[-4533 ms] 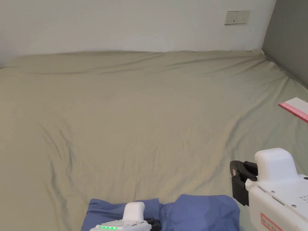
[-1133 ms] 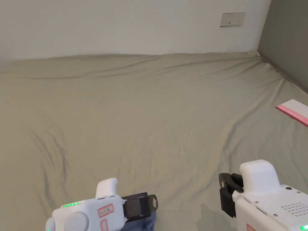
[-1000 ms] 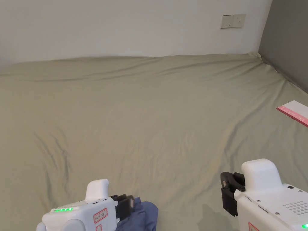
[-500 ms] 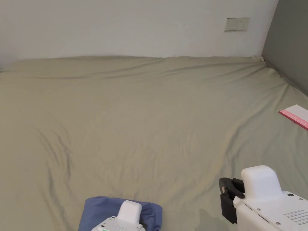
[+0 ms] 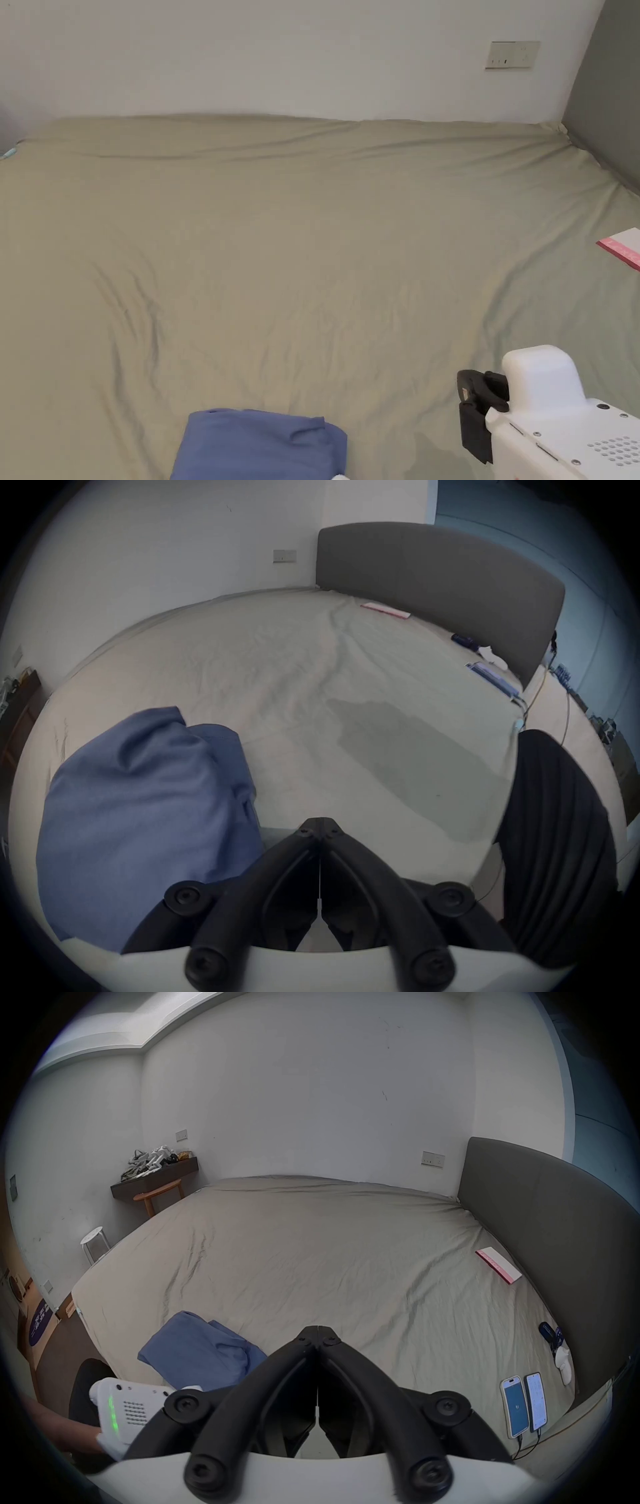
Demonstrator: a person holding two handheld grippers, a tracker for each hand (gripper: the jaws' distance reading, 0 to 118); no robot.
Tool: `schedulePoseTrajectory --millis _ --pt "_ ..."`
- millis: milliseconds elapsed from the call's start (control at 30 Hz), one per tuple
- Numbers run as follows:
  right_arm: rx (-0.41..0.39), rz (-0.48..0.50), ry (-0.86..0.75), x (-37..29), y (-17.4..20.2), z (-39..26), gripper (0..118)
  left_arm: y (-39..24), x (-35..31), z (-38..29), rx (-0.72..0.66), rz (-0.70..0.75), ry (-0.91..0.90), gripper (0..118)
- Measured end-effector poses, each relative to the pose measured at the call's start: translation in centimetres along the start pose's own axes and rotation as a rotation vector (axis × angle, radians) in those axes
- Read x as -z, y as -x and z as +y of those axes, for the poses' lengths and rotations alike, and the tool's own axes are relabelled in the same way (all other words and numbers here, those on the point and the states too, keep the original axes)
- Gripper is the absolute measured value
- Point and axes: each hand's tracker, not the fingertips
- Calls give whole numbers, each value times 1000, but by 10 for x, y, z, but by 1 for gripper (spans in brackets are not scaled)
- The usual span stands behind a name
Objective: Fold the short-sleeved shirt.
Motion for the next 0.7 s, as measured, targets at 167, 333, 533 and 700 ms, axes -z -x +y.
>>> schedulePoseTrajectory --millis 167,333,533,700 --pt "-33 68 -25 17 19 11 2 50 -50 -4 -257 -16 -142 0" --pt "-103 191 -7 52 57 11 2 125 -107 -8 -417 176 -274 0" --pt "-196 368 320 134 106 -40 2 187 -127 -25 -468 288 -246 0" --pt "-208 319 536 189 124 -93 2 207 -115 -40 -538 206 -176 0"
